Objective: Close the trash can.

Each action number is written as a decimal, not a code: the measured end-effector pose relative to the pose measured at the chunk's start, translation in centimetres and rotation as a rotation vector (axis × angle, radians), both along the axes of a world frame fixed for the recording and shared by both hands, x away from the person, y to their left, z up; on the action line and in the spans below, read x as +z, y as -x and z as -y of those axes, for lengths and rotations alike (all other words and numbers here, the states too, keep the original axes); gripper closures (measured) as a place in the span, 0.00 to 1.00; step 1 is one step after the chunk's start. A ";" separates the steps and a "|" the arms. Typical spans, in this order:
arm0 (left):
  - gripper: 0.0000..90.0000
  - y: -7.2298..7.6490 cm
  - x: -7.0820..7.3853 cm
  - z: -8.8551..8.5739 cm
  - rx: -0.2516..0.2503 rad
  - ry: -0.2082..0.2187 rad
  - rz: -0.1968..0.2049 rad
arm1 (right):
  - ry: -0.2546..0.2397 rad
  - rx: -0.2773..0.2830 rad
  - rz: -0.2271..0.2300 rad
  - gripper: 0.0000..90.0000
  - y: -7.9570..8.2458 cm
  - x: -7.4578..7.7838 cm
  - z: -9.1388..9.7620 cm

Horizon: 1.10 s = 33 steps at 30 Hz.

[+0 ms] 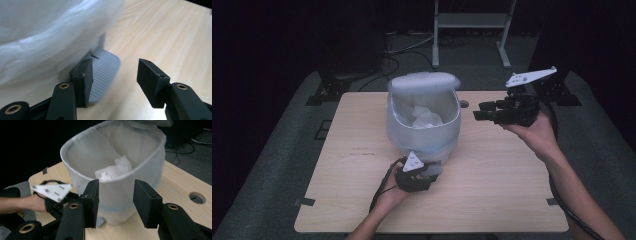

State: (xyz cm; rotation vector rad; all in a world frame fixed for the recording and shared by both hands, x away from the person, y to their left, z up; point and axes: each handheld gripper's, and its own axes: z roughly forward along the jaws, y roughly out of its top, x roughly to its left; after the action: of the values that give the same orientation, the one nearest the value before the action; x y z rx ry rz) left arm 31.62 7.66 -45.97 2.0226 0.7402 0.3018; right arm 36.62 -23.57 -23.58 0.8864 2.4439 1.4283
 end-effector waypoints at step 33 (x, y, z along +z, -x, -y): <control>0.24 2.3 1.6 -4.7 -0.042 -0.012 0.015 | 0.033 -0.110 -0.035 0.41 2.6 -7.7 5.2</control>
State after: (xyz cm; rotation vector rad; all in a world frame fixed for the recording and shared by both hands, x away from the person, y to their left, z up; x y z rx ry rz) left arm 29.29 12.32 -44.36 2.0423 0.6874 0.2969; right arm 33.99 -28.73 -31.27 1.0291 2.3950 1.3427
